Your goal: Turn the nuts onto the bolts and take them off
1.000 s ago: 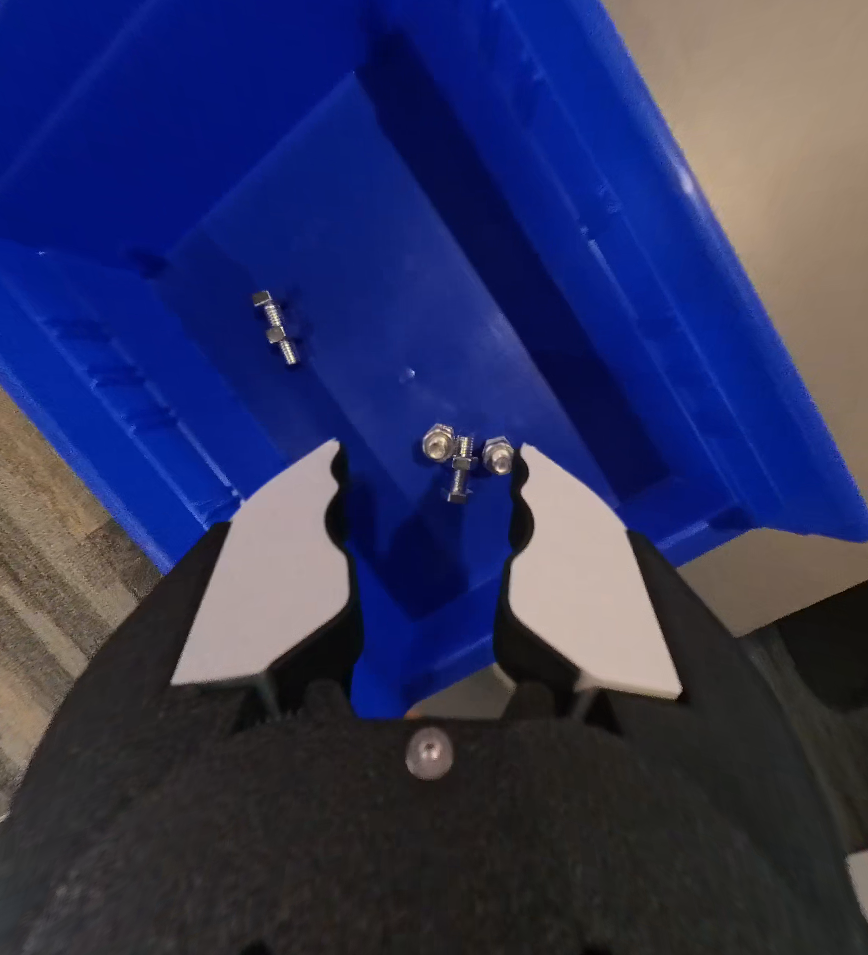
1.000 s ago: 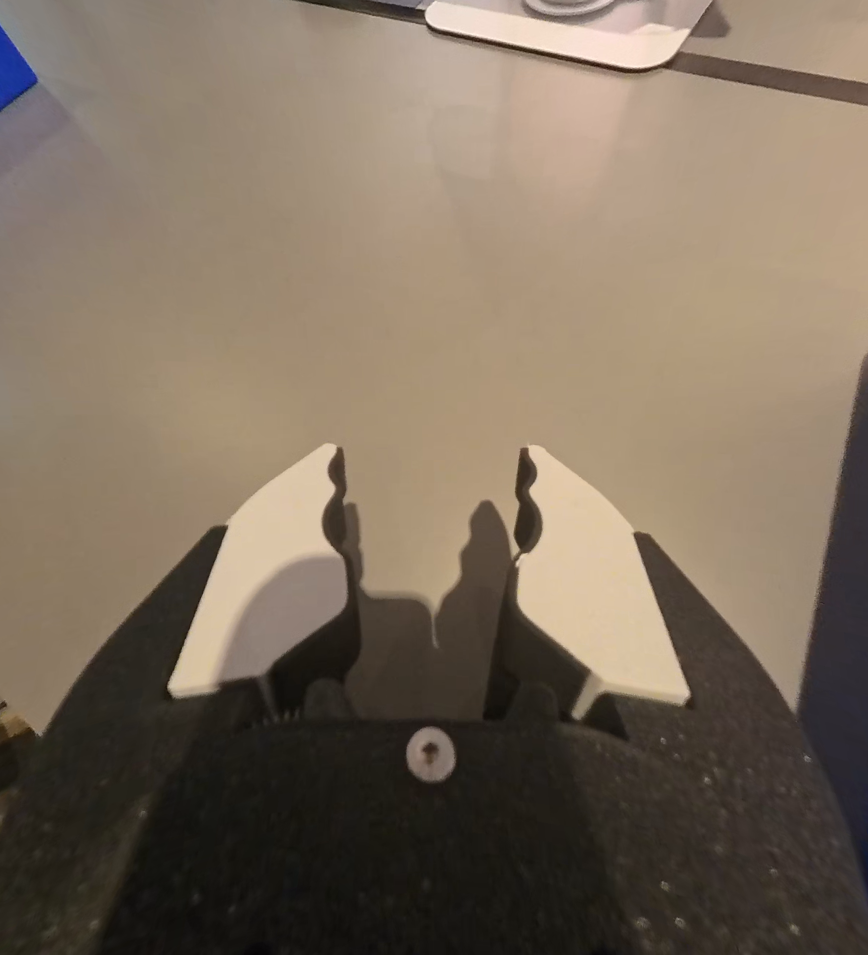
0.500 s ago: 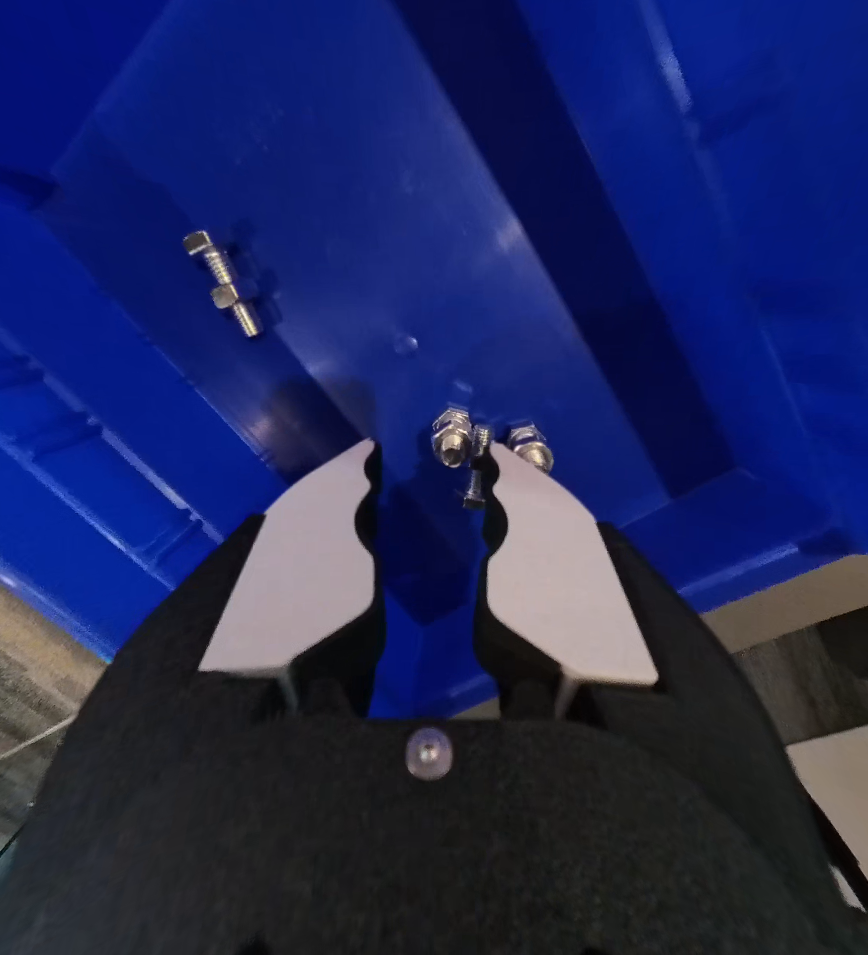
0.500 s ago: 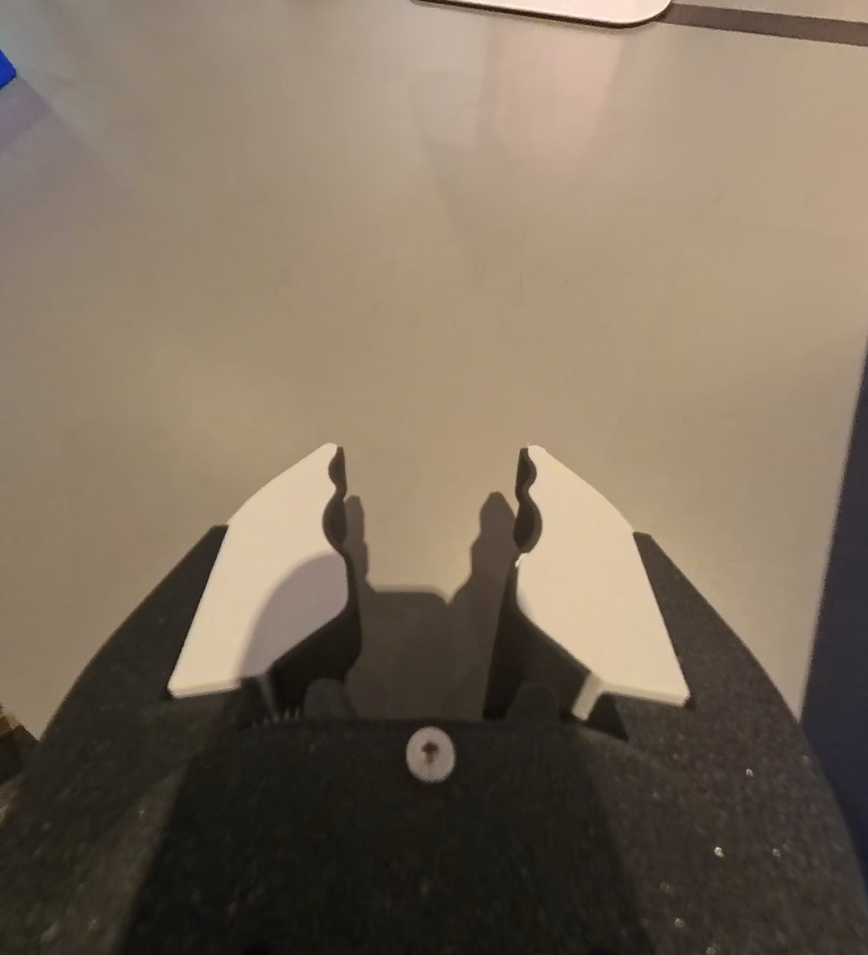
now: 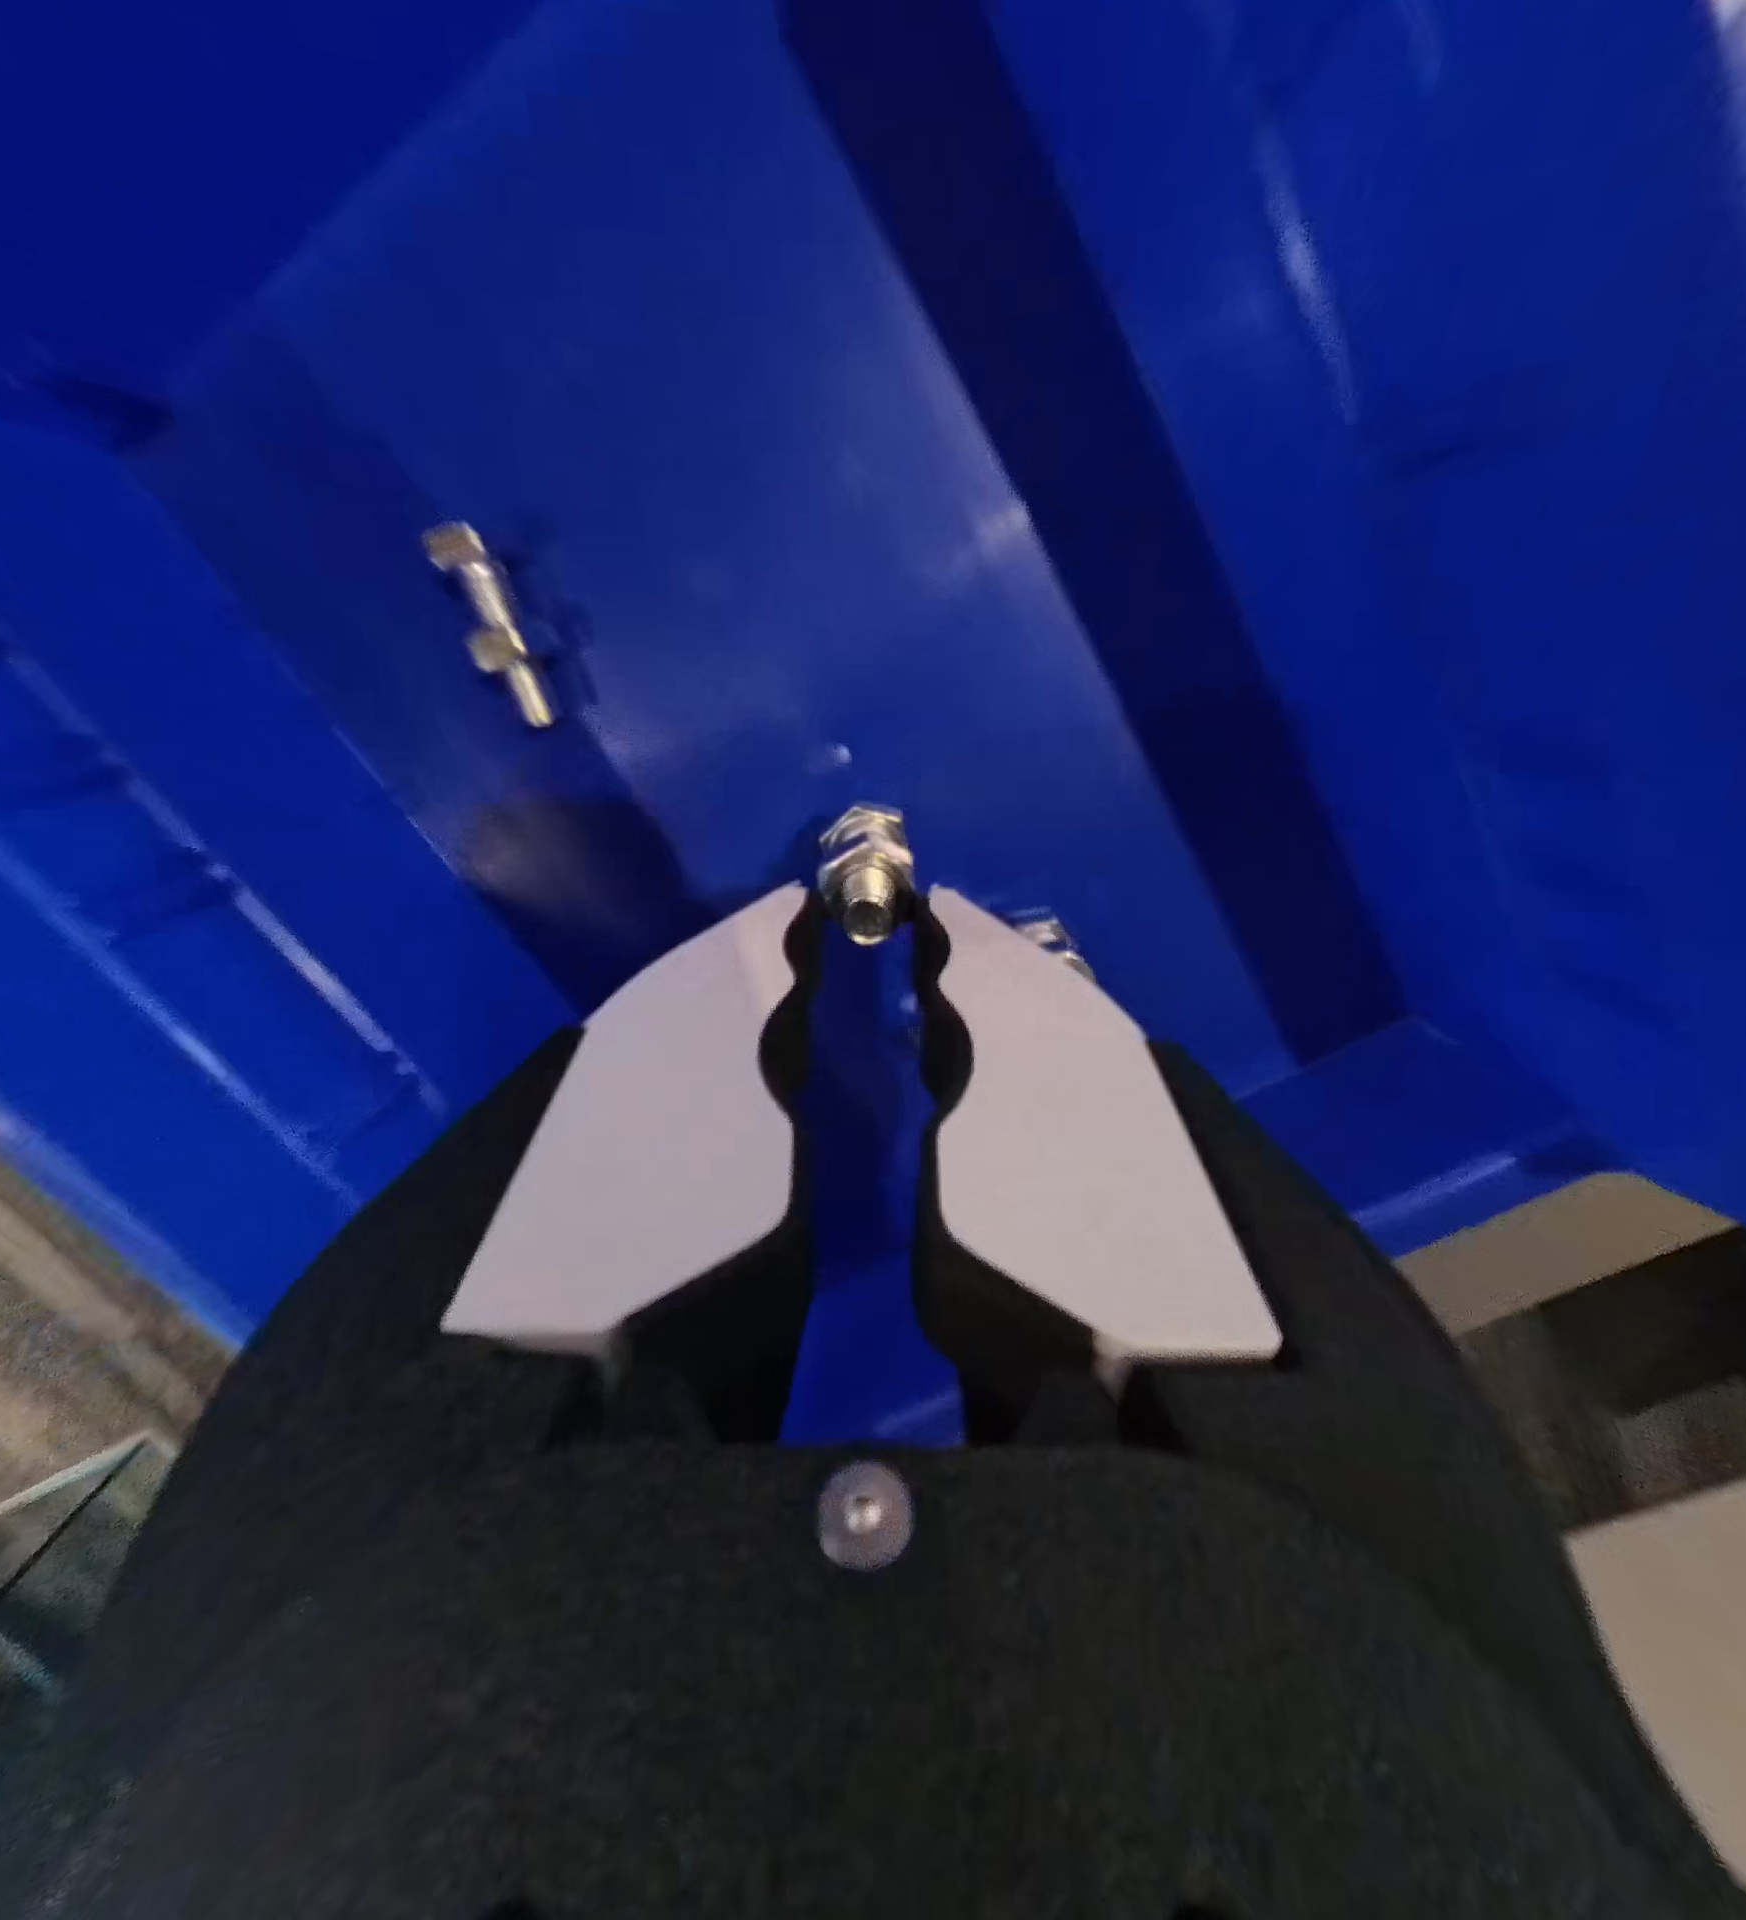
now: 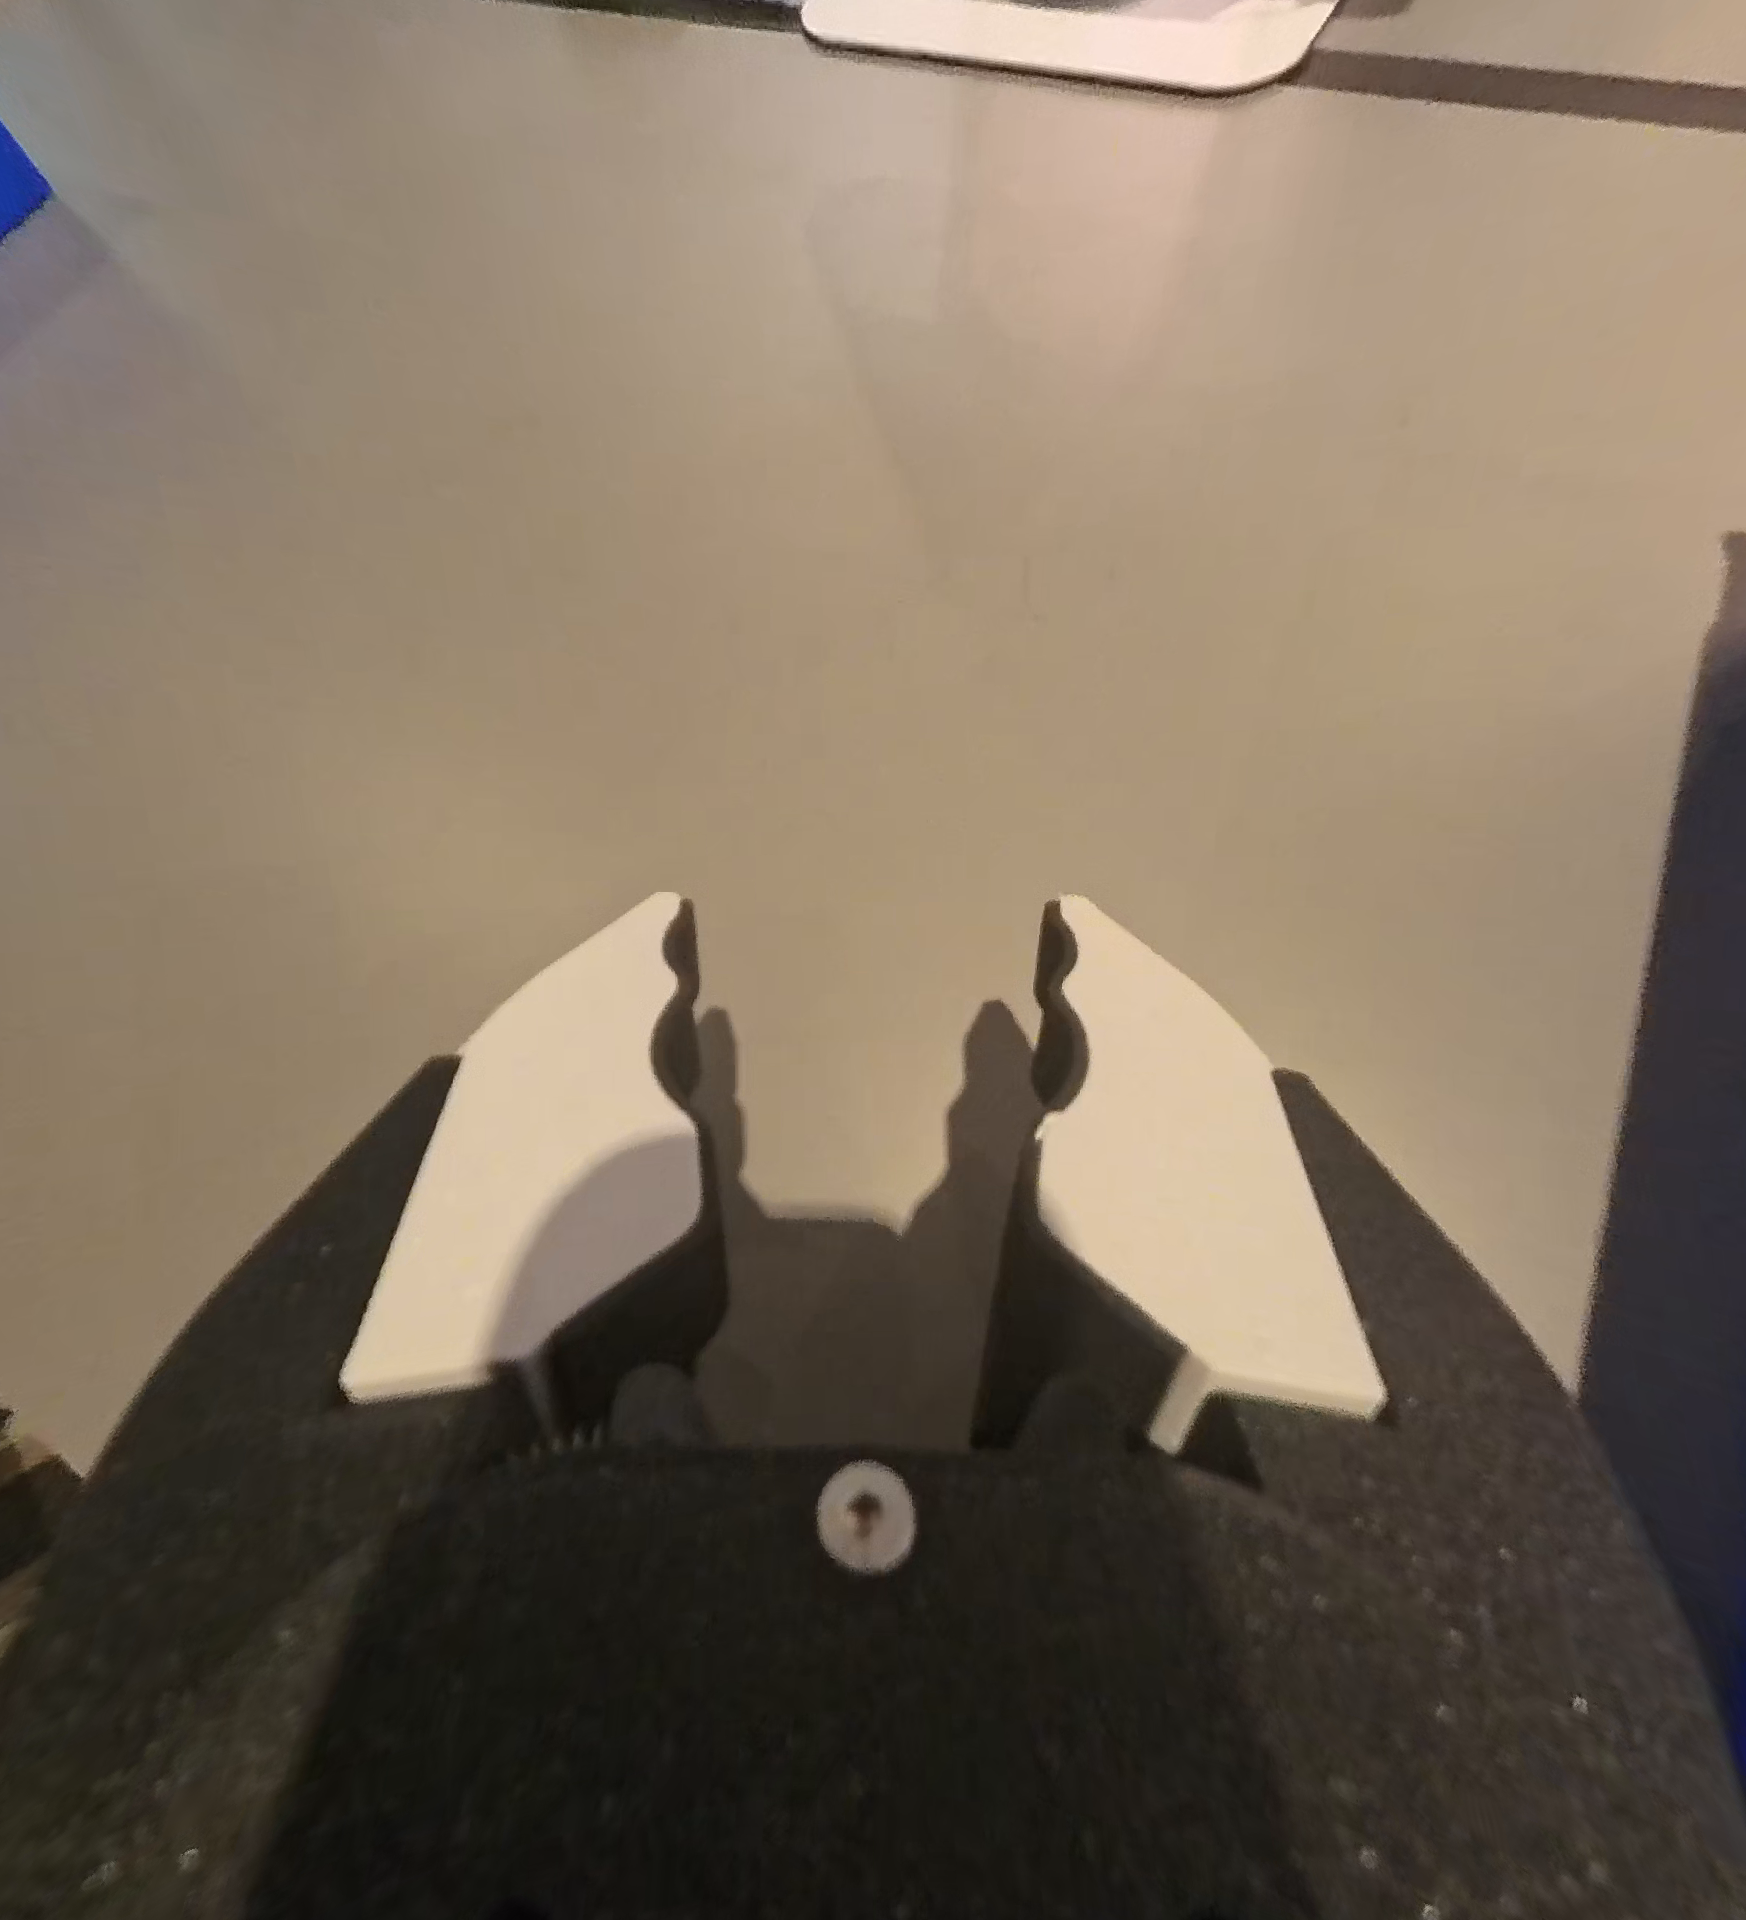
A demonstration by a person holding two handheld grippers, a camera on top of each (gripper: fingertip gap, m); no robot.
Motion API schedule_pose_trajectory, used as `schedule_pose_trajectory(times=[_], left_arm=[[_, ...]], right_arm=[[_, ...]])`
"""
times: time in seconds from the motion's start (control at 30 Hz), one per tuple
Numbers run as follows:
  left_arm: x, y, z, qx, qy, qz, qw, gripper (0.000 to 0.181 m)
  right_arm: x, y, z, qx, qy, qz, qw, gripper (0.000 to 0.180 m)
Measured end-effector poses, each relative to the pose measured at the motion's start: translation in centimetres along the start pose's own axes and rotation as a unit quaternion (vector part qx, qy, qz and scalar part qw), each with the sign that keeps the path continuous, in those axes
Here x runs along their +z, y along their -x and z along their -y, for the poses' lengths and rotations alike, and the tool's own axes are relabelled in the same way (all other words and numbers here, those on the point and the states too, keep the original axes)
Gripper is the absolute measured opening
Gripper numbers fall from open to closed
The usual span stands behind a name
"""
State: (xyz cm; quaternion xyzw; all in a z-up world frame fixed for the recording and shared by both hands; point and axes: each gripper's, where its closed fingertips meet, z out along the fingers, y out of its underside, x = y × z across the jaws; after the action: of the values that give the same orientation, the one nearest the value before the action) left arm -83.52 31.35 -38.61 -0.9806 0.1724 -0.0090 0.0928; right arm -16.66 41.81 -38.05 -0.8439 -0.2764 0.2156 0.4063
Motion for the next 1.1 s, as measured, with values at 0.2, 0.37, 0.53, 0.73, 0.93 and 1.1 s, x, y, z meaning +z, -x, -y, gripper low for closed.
schedule_pose_trajectory(times=[0.2,0.37,0.53,0.73,0.93,1.1], left_arm=[[-7.3,-1.9,7.2,0.007,-0.190,-0.003,0.982,0.016],[-14.4,-11.8,17.2,0.071,-0.379,-0.090,0.918,0.016],[-12.2,-24.2,23.5,0.172,-0.356,-0.164,0.904,0.016],[-4.7,-32.6,25.6,0.276,-0.230,-0.186,0.914,0.016],[-2.5,-35.8,25.3,0.341,-0.156,-0.197,0.906,0.016],[-1.7,-37.0,25.3,0.368,-0.129,-0.201,0.899,0.016]], right_arm=[[-0.1,1.3,3.3,0.005,-0.067,0.062,0.996,0.061],[0.4,5.5,10.2,0.002,-0.178,0.212,0.961,0.057],[2.8,11.4,14.5,-0.113,-0.198,0.300,0.926,0.049],[7.8,15.5,12.7,-0.276,-0.104,0.317,0.902,0.044],[10.4,17.0,10.8,-0.307,-0.046,0.364,0.878,0.036],[11.7,17.0,9.0,-0.318,-0.017,0.379,0.869,0.035]])
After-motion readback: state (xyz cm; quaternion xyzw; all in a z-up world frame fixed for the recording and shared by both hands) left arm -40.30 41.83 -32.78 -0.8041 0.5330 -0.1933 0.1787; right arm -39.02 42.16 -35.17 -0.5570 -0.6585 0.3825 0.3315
